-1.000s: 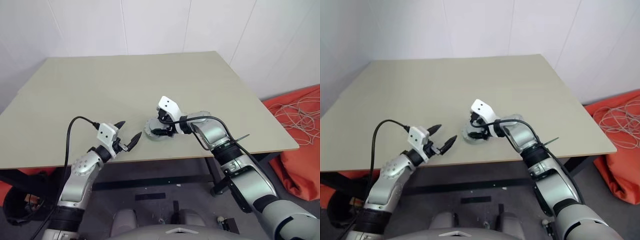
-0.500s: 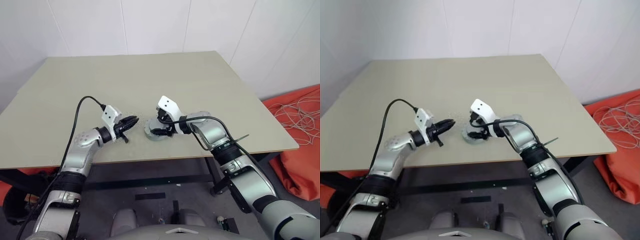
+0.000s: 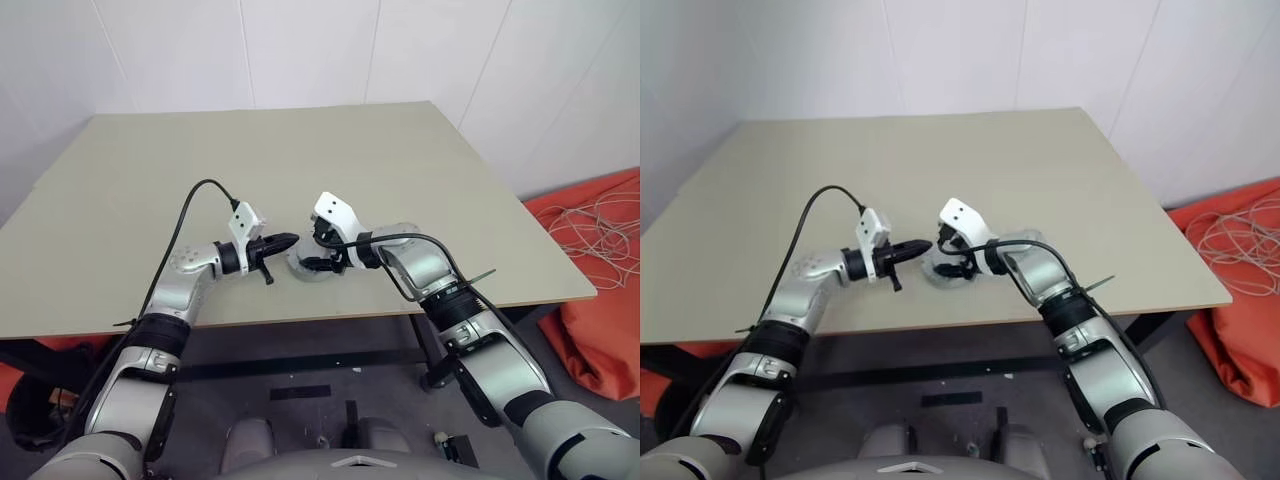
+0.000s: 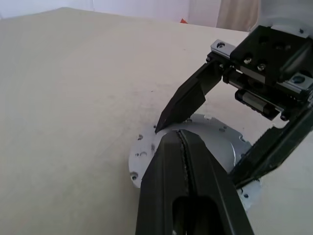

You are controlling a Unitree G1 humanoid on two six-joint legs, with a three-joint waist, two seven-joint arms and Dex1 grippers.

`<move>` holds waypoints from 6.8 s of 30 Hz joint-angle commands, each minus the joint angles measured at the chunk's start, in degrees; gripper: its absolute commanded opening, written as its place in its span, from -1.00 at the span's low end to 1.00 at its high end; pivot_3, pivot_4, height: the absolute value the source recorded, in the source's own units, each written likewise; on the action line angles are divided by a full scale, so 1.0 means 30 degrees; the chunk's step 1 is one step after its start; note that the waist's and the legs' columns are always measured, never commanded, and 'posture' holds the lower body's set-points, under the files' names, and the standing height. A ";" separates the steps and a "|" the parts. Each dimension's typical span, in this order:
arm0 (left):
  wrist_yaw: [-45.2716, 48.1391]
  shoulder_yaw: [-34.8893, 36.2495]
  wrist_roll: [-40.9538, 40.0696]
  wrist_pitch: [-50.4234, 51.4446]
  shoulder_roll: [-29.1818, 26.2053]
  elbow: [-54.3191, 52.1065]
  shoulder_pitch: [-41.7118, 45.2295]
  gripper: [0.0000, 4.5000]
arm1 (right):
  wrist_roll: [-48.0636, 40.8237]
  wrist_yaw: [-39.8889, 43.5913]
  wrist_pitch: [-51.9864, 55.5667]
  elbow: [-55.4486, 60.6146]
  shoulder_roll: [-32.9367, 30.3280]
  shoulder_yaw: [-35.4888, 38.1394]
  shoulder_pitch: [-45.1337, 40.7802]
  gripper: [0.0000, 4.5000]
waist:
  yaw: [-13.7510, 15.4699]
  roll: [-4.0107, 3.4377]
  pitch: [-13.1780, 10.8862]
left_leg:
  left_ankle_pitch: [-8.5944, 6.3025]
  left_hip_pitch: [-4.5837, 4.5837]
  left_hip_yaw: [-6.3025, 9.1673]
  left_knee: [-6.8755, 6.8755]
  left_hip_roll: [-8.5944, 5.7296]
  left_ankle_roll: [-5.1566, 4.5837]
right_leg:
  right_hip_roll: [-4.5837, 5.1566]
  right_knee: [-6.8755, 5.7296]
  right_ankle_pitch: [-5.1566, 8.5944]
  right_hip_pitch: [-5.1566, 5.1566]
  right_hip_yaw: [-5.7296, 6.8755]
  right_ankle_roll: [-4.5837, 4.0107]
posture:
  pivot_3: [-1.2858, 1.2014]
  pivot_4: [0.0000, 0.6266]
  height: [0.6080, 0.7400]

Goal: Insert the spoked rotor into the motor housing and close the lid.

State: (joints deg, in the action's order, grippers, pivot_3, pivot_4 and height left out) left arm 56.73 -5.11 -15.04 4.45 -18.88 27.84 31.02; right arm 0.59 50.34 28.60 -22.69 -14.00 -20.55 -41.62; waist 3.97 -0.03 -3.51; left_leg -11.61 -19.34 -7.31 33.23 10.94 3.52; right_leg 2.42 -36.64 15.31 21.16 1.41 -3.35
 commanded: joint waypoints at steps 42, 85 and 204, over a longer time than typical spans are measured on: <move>0.1073 -0.1383 0.2595 -0.1245 0.0973 0.3213 0.1950 -1.00 | -0.0742 -0.0143 0.2384 0.4474 -0.1936 0.0650 0.1679 0.98 | 0.0561 0.0004 -0.0003 | -0.0029 -0.0043 0.0016 -0.0187 -0.0017 -0.0049 | -0.0005 0.0318 -0.0053 -0.0040 0.0031 0.0086 | 0.03 -1.00 1.00; 0.1563 -0.1444 0.2828 -0.1756 0.1095 0.4162 0.2548 -1.00 | -0.8916 -0.9530 2.1298 0.4460 0.1043 1.4423 -0.0341 0.98 | 0.1161 -0.0023 -0.0008 | 0.0002 -0.0098 0.0014 -0.0170 -0.0029 -0.0004 | 0.0005 0.0312 -0.0091 0.0001 0.0050 0.0140 | 0.03 -1.00 1.00; -1.6310 0.9305 -2.4081 1.6924 0.5828 -1.4235 -1.2538 0.96 | -2.1603 -2.1397 2.1298 0.0780 0.6653 2.3211 -0.2796 -0.53 | 0.1059 -0.0042 -0.0026 | 0.0054 -0.0259 -0.0232 -0.0186 0.0006 0.0094 | -0.0033 0.0308 -0.0160 0.0288 -0.0008 0.0236 | 0.03 -1.00 1.00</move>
State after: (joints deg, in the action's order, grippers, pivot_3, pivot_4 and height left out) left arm 8.49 23.17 -84.39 56.30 -1.46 -14.62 -7.04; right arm -59.88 -14.05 91.95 -23.35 5.53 48.24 -47.60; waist 7.15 -0.15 -3.58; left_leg -11.45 -20.11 -8.01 32.69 10.96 3.80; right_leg 2.31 -35.71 14.82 22.02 1.38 -2.63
